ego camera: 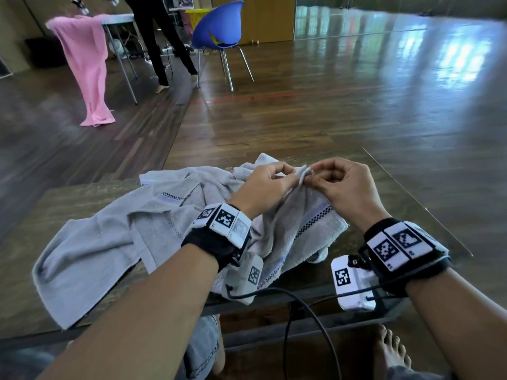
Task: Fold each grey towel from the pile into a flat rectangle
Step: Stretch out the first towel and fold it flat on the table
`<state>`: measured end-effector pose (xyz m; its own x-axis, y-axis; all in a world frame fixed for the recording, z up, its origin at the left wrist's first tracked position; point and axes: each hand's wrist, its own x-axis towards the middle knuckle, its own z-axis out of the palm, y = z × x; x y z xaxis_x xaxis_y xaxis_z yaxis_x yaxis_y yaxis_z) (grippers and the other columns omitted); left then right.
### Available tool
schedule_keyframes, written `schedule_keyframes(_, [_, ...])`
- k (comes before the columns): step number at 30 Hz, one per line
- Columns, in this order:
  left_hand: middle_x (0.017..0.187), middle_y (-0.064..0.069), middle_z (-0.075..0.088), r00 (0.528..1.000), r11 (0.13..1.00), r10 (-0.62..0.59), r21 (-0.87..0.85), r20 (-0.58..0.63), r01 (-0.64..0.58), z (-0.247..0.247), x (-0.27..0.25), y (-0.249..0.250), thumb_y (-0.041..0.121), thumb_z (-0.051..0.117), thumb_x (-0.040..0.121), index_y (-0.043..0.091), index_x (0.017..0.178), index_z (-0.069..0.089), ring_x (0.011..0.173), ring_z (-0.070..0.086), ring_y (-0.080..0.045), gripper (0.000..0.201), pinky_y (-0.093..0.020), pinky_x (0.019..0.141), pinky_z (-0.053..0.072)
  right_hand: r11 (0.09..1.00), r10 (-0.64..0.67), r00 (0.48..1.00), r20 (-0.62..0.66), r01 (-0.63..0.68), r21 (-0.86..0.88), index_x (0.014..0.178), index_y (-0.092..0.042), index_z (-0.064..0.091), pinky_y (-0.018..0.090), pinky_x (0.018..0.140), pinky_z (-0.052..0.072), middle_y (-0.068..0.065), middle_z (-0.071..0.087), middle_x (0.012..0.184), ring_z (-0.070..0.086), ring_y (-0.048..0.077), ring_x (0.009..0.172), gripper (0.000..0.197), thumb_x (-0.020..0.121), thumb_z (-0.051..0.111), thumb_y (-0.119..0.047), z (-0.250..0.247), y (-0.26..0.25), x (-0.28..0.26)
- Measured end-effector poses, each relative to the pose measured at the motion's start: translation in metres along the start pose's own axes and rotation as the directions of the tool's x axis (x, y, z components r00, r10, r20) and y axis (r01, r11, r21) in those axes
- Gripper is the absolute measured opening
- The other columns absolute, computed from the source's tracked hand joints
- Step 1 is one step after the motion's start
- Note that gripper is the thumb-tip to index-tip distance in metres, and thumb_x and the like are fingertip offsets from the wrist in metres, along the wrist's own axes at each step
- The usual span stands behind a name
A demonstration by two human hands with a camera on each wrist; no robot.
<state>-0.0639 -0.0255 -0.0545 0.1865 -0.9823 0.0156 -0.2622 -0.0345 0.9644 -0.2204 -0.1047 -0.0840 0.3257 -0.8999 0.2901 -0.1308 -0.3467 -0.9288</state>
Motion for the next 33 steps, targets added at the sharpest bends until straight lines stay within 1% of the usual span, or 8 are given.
schedule_keyframes(6, [0.052,0.010,0.055,0.998,0.996,0.043,0.081,-0.036,-0.040,0.007,0.006,-0.007,0.035,0.061,0.095,0.015,0.103,0.062,0.046,0.047,-0.005,0.022,-0.017,0.046,0.038,0.999,-0.015,1.000,0.019,0.016,-0.037,0.091,-0.025,0.077,0.029,0.076,0.060,0.006,0.075,0.077,0.070,0.013,0.072,0.014,0.079,0.083,-0.019,0.002,-0.001,-0.004])
schedule_keyframes(9, [0.066,0.005,0.067,0.997,0.993,0.082,0.086,-0.013,-0.081,0.008,0.008,-0.011,0.038,0.061,0.094,0.022,0.101,0.065,0.057,0.058,-0.003,0.018,-0.016,0.052,0.046,1.000,0.008,1.000,0.002,-0.008,-0.029,0.101,-0.016,0.076,0.034,0.081,0.061,0.011,0.074,0.079,0.069,0.013,0.073,0.021,0.081,0.082,-0.016,0.002,-0.001,0.000])
schedule_keyframes(14, [0.076,-0.003,0.074,0.996,0.995,0.094,0.035,0.007,-0.095,0.007,0.010,-0.012,0.034,0.060,0.096,0.011,0.106,0.067,0.068,0.065,-0.006,0.026,-0.018,0.062,0.052,0.999,0.008,1.000,0.006,-0.008,-0.051,0.094,-0.021,0.078,0.034,0.080,0.058,0.008,0.069,0.076,0.063,0.013,0.070,0.015,0.080,0.083,-0.019,0.002,-0.001,0.001])
schedule_keyframes(17, [0.087,-0.013,0.075,0.994,0.993,0.109,0.054,0.010,-0.109,0.006,0.009,-0.010,0.031,0.059,0.097,0.010,0.108,0.066,0.075,0.066,-0.012,0.024,-0.026,0.070,0.054,0.996,0.018,1.000,0.009,-0.017,-0.086,0.093,-0.022,0.078,0.037,0.083,0.060,0.010,0.075,0.087,0.071,0.024,0.084,0.013,0.081,0.083,-0.022,0.001,-0.002,0.001])
schedule_keyframes(22, [0.062,0.005,0.069,0.992,0.990,0.122,0.075,-0.034,-0.119,0.005,0.010,-0.010,0.026,0.059,0.098,0.010,0.104,0.067,0.055,0.060,-0.003,0.018,-0.018,0.052,0.047,0.993,0.005,1.000,-0.017,-0.007,-0.117,0.092,-0.024,0.077,0.021,0.069,0.054,-0.002,0.071,0.080,0.063,0.005,0.072,0.013,0.080,0.083,-0.024,0.004,-0.003,0.002])
schedule_keyframes(26, [0.051,0.013,0.061,0.988,0.990,0.125,0.073,-0.086,-0.119,0.007,0.010,-0.011,0.020,0.061,0.096,0.005,0.099,0.068,0.043,0.049,0.003,0.016,-0.011,0.044,0.037,0.992,0.012,0.999,-0.036,-0.016,-0.126,0.096,-0.020,0.077,0.029,0.077,0.058,0.005,0.073,0.090,0.067,0.015,0.082,0.015,0.082,0.081,-0.024,0.007,-0.003,0.001])
schedule_keyframes(30, [0.086,-0.011,0.074,0.980,0.983,0.172,0.088,-0.097,-0.163,0.006,0.011,-0.009,0.012,0.065,0.093,-0.001,0.098,0.069,0.075,0.066,-0.012,0.015,-0.027,0.072,0.055,0.994,0.016,1.000,-0.011,-0.017,-0.105,0.097,-0.018,0.077,0.030,0.082,0.059,0.000,0.075,0.092,0.071,0.016,0.088,0.015,0.082,0.081,-0.021,0.007,-0.005,0.000])
schedule_keyframes(33, [0.089,-0.008,0.074,0.978,0.977,0.187,0.124,-0.091,-0.175,0.003,0.011,-0.008,0.012,0.065,0.093,-0.001,0.098,0.071,0.080,0.067,-0.009,0.014,-0.022,0.076,0.054,0.997,-0.001,0.998,0.064,0.006,-0.079,0.098,-0.017,0.077,0.033,0.084,0.059,-0.001,0.076,0.092,0.072,0.018,0.089,0.012,0.086,0.077,-0.014,0.005,-0.007,0.000])
